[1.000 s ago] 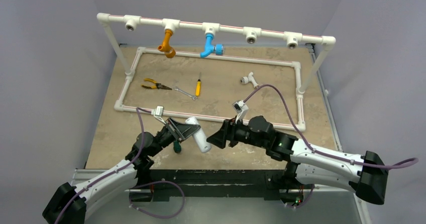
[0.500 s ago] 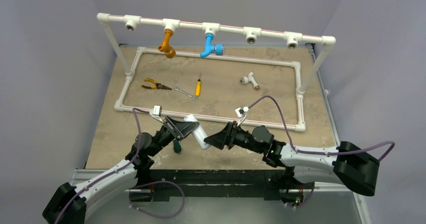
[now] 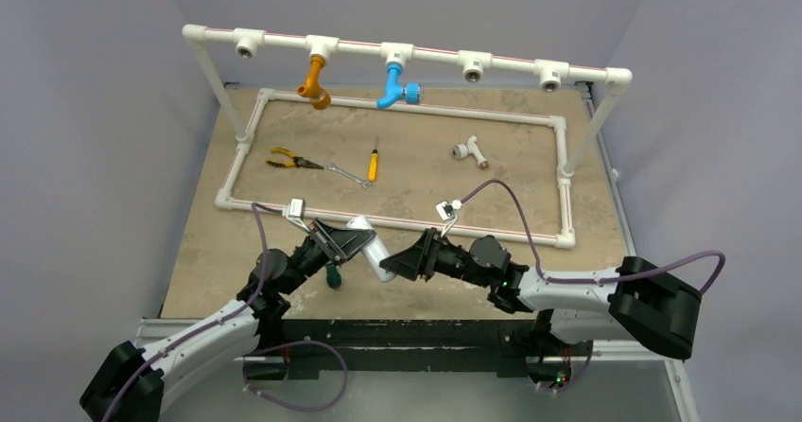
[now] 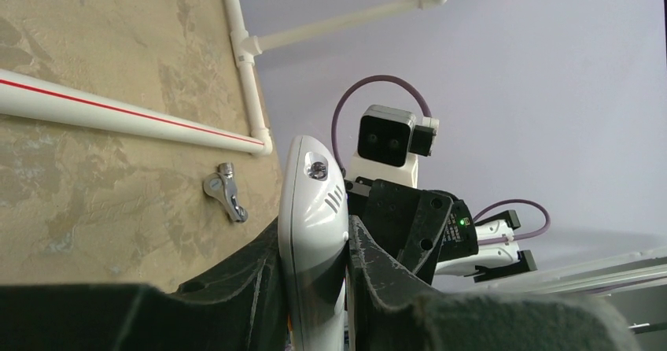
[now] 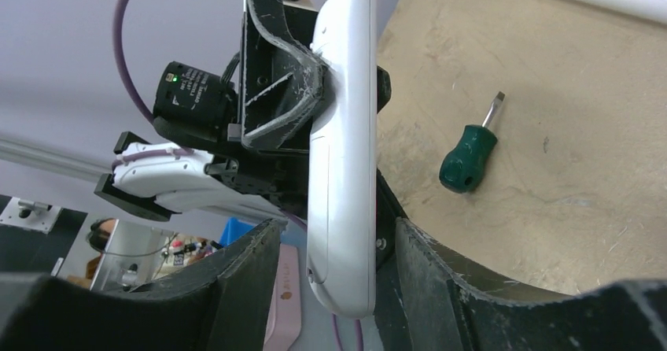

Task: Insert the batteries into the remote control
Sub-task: Load the battery cover into the remote control.

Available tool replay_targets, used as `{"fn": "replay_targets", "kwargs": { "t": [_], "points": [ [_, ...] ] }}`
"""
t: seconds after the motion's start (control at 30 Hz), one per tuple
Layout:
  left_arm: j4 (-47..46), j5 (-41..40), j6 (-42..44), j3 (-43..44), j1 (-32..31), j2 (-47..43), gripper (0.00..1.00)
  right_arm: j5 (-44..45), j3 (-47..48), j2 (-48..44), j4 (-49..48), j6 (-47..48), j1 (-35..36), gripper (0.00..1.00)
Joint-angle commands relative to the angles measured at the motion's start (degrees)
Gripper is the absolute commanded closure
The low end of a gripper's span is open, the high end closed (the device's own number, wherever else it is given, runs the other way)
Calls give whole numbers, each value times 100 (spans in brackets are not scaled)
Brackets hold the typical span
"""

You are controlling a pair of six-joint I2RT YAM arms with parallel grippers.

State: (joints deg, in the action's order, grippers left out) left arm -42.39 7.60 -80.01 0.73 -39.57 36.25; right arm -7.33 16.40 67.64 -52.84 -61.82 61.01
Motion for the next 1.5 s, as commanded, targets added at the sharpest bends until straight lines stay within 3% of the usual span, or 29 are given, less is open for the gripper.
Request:
{"fn": "replay_targets", "kwargs": {
  "t": [0.0, 0.33, 0.5, 0.77, 1.0, 1.17, 1.47],
  "points": [
    [-489, -12, -60, -29, -36, -6, 100, -283, 325, 225, -348, -81, -2, 48],
    [-461, -18, -43, -70, -33, -64, 100, -549, 425, 926, -1057, -355, -2, 67],
    [-425, -7, -39, -73, -34, -121, 100, -531, 437, 818, -788, -219, -6, 78],
    [-367, 29, 3, -72, -32, -218, 65, -395, 465, 305, 82, 91, -1, 87],
    [-423, 347, 240, 84, -33, -281, 54, -614, 530, 5, 603, 151, -3, 92],
    [-561, 736, 452, 265, -32, -147, 54, -987, 697, -56, 841, 229, -11, 93],
    [-1086, 903, 381, 252, -33, 165, 68, -1180, 807, -137, 1039, 276, -19, 93]
  ]
}}
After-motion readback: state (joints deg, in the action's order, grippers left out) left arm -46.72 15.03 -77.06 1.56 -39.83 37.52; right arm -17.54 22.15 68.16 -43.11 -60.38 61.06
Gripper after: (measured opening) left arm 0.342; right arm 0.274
